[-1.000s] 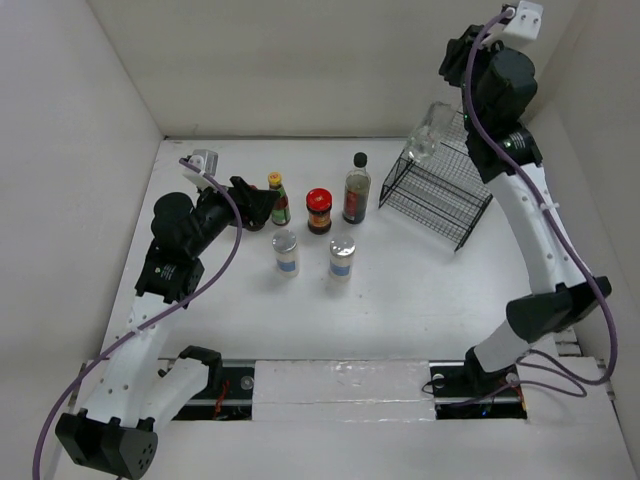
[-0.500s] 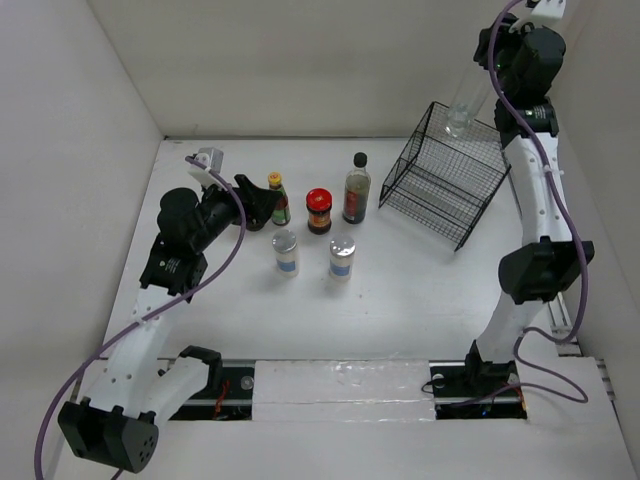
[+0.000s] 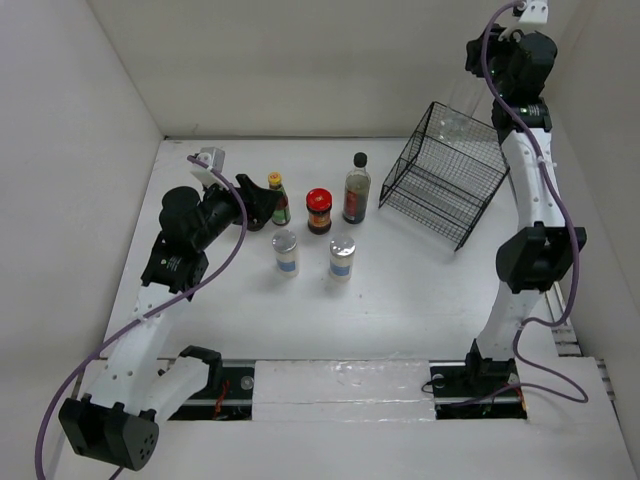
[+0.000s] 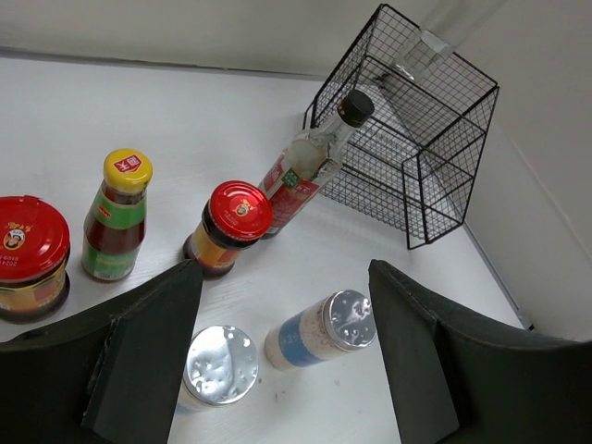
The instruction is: Organize the condiment bottles
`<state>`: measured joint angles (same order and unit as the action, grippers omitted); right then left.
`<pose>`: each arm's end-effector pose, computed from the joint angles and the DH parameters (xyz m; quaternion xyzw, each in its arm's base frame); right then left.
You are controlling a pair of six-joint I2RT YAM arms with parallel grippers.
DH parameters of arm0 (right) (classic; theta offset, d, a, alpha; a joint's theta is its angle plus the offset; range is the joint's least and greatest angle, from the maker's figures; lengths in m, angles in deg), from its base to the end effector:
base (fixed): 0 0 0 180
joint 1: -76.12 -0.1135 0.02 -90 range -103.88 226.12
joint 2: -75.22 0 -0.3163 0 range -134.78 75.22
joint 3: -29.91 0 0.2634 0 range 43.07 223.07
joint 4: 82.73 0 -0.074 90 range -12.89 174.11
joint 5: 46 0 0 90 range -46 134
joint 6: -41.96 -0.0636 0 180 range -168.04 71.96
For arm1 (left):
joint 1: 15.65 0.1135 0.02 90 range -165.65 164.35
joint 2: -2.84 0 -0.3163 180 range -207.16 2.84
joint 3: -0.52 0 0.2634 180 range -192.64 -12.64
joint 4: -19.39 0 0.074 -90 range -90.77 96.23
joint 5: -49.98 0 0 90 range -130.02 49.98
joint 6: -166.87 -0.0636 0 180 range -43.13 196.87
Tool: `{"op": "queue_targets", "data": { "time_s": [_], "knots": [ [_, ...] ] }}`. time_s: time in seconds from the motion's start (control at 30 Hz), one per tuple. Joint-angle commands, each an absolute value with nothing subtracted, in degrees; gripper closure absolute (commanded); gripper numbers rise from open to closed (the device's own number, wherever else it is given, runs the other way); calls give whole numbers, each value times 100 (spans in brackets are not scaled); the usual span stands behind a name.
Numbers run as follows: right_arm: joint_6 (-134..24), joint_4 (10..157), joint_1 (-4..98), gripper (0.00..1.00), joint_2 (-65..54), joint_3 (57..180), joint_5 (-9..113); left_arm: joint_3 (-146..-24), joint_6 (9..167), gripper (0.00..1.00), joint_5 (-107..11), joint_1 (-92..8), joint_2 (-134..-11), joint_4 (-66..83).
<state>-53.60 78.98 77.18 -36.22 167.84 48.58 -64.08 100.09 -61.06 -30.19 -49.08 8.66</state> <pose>0.5074 -0.0043 0.5450 0.0076 0.6549 0.0558 0.7536 0.2026 -0.0761 0.4248 0.0792 0.6913 -0.3488 0.6279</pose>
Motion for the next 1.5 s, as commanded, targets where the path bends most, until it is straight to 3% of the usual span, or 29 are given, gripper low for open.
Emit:
{"op": "queue_targets", "data": {
  "time_s": [0.0, 0.3, 1.33, 1.47],
  "knots": [
    [-5358, 9087, 7831, 89, -3447, 17209, 5208, -6485, 9920, 32, -6217, -3024, -4884, 1141],
    [-5358, 9263, 7884, 88, -3790, 17306, 5709, -6485, 9920, 32, -6217, -3024, -4884, 1141],
    [-5524, 10125, 7779, 86, -3623, 14617, 5727, -6432, 9920, 32, -6322, -3024, -4779, 1194],
    [-5577, 10178, 7779, 73, -3561, 14380, 5675, -6432, 9920, 32, -6375, -3024, -4778, 1194]
  ]
}}
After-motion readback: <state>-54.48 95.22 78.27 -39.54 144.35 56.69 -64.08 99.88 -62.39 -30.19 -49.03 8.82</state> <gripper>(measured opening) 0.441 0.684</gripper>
